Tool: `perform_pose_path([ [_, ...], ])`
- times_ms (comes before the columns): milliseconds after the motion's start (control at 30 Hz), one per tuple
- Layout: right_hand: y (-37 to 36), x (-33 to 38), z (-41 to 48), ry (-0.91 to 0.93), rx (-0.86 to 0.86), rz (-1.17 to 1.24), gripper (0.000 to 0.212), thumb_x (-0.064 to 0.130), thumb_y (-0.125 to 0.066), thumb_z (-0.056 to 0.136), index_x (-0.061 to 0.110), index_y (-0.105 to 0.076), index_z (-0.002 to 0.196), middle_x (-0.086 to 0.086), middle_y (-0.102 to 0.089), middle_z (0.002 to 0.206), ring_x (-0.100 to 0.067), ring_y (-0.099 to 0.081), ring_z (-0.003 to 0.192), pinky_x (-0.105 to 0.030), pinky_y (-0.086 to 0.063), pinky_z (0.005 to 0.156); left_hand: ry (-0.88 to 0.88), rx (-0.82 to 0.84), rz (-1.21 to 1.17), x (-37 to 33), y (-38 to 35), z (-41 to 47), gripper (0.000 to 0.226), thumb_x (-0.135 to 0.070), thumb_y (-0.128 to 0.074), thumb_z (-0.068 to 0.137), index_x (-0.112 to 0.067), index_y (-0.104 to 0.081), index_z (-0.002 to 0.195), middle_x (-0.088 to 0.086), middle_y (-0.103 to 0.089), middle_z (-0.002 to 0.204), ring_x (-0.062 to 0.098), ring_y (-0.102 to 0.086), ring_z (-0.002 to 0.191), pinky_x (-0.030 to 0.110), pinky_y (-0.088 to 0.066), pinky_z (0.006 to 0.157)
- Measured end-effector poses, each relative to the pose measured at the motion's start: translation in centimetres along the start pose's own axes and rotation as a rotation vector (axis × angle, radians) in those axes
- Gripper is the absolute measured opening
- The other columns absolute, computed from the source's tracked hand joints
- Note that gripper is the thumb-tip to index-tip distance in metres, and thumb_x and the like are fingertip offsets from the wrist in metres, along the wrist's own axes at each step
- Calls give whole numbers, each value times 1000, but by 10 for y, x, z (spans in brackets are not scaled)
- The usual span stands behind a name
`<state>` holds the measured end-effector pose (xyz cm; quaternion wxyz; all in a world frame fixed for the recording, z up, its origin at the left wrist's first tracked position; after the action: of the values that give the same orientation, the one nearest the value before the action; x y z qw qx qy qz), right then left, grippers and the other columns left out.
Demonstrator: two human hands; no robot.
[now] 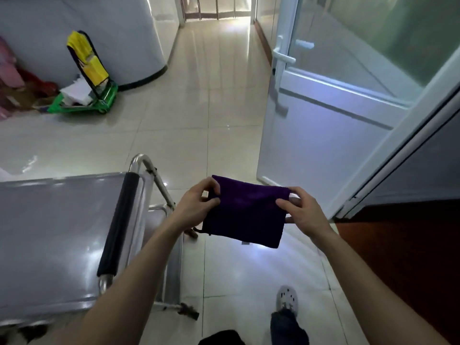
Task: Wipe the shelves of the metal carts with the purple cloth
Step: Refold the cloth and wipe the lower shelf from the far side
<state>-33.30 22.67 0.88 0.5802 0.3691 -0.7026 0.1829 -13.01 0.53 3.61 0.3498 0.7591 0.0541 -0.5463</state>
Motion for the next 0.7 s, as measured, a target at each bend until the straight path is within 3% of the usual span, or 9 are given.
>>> perform_pose_path([
  [67,0,8,55,12,57,-42,21,14,-68,105,20,-65,125,2,-83,103,-17,-79,95,-32,-64,72,33,-53,10,5,8,33,26,-7,-68,99,-32,-65,105,-7,-66,119,20,-74,100,53,-66,84],
  [200,-22,37,159,57,203,-137,17,21,-66,107,23,-69,124,2,-82,100,-18,-79,93,-34,-66,73,163,-176,-97,19,30,79,37,-3,-72,97,-35,-69,114,-3,-63,132,24,-79,99,43,-69,78],
  [300,-51,62,226,95,296,-205,15,26,-66,106,33,-70,118,3,-81,99,-19,-79,89,-44,-68,75,231,-264,-185,30,49,101,45,5,-72,94,-31,-67,121,-1,-59,137,25,-80,98,42,-69,78],
  [433,-114,95,306,198,451,-343,16,34,-60,107,48,-64,115,9,-80,87,-10,-76,79,-42,-66,72,340,-431,-321,53,78,122,54,13,-66,92,-29,-67,126,-1,-58,139,22,-80,100,40,-68,77],
  [500,-151,109,345,244,534,-391,15,38,-58,108,49,-62,117,9,-80,85,-8,-75,77,-41,-64,70,389,-508,-372,68,94,138,58,14,-67,91,-31,-66,127,3,-63,132,19,-80,98,35,-67,74],
  [567,-189,124,388,276,600,-411,16,37,-58,108,50,-62,115,10,-80,85,-8,-75,77,-39,-62,68,416,-583,-383,84,116,163,60,14,-68,89,-32,-66,127,5,-66,116,13,-80,83,26,-63,65],
  [600,-208,132,410,281,629,-415,17,36,-59,108,50,-64,115,10,-80,86,-8,-76,78,-40,-63,69,419,-608,-384,92,129,178,61,15,-68,88,-31,-65,127,3,-65,116,13,-79,80,28,-63,65],
  [700,-258,156,475,281,688,-423,17,35,-60,108,48,-65,118,10,-81,91,-9,-78,84,-46,-67,79,429,-647,-398,117,173,229,61,15,-70,89,-30,-65,130,-6,-57,139,24,-80,96,47,-68,81],
])
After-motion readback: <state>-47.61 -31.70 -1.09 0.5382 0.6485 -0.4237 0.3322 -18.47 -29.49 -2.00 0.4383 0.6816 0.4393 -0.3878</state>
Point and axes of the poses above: each hand's wrist, its own z-axis towards the middle knuckle, its own y-axis out of the back of the hand, x = y × z, the point moved 7 cm from there along z, towards the middle knuckle
